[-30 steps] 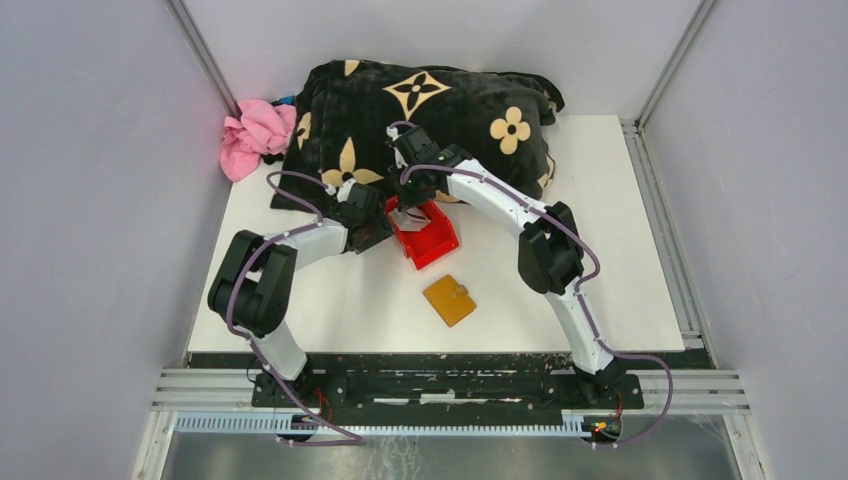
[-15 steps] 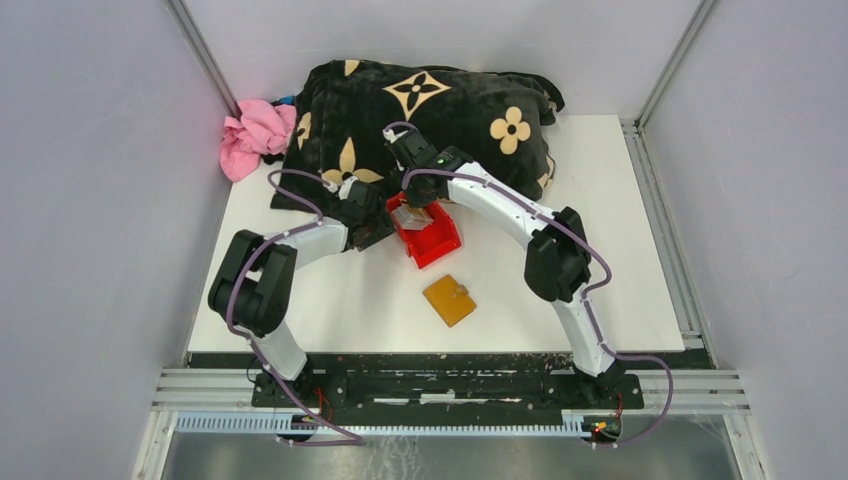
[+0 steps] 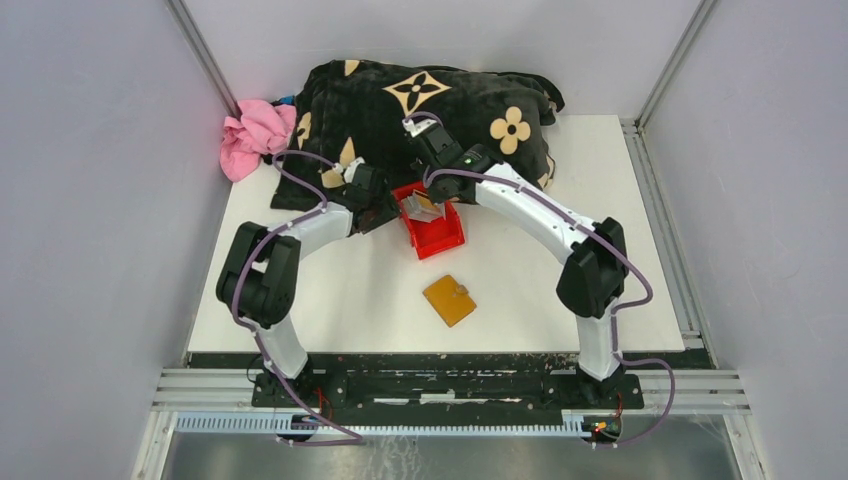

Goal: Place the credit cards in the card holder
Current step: Pick up the credit card from the storage box.

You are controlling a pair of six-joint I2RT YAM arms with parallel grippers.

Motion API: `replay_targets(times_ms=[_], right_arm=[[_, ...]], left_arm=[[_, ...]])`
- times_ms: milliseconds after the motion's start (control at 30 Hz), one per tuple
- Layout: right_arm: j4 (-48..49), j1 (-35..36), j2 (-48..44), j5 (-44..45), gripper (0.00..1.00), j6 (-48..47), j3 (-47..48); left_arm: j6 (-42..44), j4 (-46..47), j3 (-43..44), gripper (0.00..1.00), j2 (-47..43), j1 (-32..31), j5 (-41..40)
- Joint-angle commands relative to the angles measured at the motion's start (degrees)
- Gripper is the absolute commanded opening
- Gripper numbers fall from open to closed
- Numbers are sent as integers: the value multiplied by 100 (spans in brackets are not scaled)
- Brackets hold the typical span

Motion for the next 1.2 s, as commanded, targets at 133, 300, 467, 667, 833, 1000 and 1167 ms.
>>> replay_targets(times_ms=[133,300,467,667,833,1000,1167], right_arm=[[-81,-92,-1203,-317,1,-9,-324],[-383,-406,-2031,-1497,1,188,-789],[-483,-702,-2788,-2866,1,428,-1637],[172,-988,-3492,-4610,1,1001,-2916],[799,-1224,-3867,-5715,1,1496,-3825],[1368,-1472,-4048,-6320,1,1927,-4362],[1912,-1598,-4021,-6638,1,2353,-4708]], left_arm=[[-86,-318,-537,71,-1333,-48,-452],[35,718,-1573,74,-2839,-91,631],[532,1452,-2023,77,-3398,-327,2533],[968,1210,-1972,77,-3333,-860,3372],[980,1365,-2171,77,-3320,-898,3904],[991,1444,-2295,75,-3217,-901,4318],[813,1693,-2409,73,-3184,-897,4633]])
